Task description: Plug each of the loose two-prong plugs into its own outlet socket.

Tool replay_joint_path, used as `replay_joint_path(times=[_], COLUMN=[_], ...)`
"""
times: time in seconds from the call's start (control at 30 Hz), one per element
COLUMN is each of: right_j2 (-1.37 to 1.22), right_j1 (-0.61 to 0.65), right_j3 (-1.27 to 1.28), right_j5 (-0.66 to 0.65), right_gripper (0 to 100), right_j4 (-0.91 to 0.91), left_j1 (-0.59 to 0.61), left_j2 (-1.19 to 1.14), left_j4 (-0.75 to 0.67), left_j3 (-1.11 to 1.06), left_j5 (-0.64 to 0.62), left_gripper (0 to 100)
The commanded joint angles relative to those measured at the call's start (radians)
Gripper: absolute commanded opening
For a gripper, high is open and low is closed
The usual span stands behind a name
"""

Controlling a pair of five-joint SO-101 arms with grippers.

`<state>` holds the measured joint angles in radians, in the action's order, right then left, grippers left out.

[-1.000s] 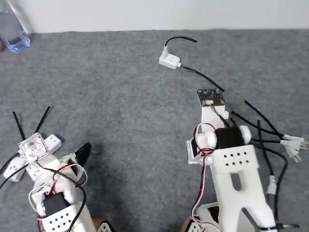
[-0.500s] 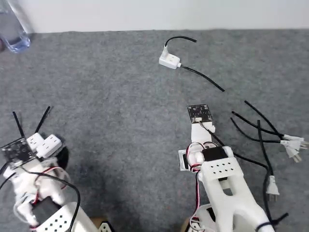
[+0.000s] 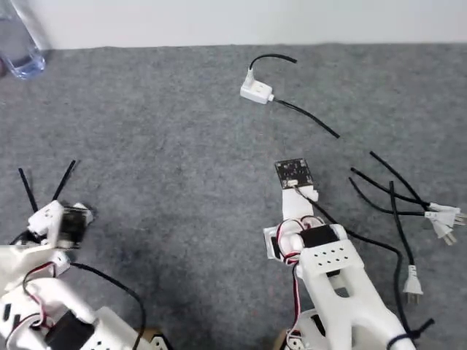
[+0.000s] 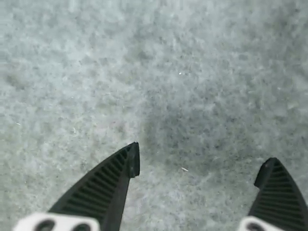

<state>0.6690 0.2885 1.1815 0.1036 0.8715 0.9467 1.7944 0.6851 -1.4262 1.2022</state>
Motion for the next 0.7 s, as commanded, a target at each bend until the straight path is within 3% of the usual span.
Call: replay_joint_path(times=[0.0,0.17,0.33,0.67], right_j2=[0.016,0.022,0.022,0.016], right_j1=[0.005,0.008,0.008,0.008], right_j3=[-0.003,0.021,0.021,0.037], right_j5=[-0.011,-0.143,-0.147,-0.152], right_gripper=[37.0,37.0,37.0,37.0], right_j4=[-0.016,-0.019,-0.019,-0.053], left_j1=[-0.071,-0.080,-0.114,-0.221], left_j2=[0.017,-0.023,-0.175,-0.876], left_j4=[0.008,0.094,0.279,0.663], left_j3=[0.008,0.114,0.348,0.920], left_j5=[0.252,0.284,0.278,0.068], left_gripper=[42,42,42,42])
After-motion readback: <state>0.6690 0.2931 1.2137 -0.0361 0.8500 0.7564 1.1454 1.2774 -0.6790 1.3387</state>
